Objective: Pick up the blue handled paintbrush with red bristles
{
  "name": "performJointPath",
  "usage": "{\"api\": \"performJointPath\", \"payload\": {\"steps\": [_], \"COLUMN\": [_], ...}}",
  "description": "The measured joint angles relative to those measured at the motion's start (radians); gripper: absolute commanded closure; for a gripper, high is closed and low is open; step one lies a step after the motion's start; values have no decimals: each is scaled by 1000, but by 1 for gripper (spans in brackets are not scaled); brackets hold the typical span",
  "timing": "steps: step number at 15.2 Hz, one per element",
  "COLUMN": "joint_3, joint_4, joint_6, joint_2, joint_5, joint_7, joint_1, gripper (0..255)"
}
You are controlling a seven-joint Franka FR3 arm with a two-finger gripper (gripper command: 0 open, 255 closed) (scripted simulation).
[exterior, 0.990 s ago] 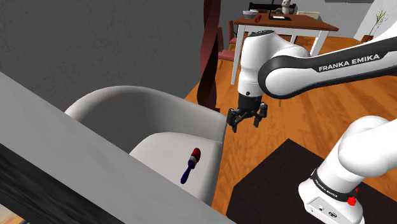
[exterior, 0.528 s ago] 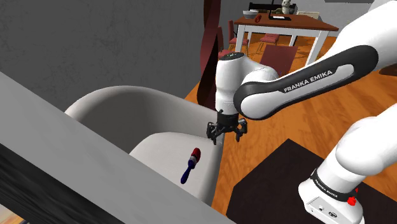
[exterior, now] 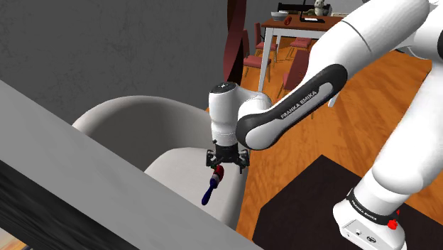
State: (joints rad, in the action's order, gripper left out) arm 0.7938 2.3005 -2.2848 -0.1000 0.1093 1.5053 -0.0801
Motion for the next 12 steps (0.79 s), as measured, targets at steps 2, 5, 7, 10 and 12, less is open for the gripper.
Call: {"api": "performJointPath", "payload": {"steps": [2, 5, 7, 10, 12], "joint_3": [-25, -81, -102, -123, -141], "joint_4": [-62, -162, -186, -189, -191], "joint_6": [-13, -10, -17, -41, -64], "joint_2": [-114, -249, -290, -323, -355], "joint_5": [103, 209, 240, 269, 297], "joint_7": [126, 264, 295, 320, 340], "joint_1": [36, 107, 130, 147, 164], "gripper": [0, 0, 0, 0, 0]}}
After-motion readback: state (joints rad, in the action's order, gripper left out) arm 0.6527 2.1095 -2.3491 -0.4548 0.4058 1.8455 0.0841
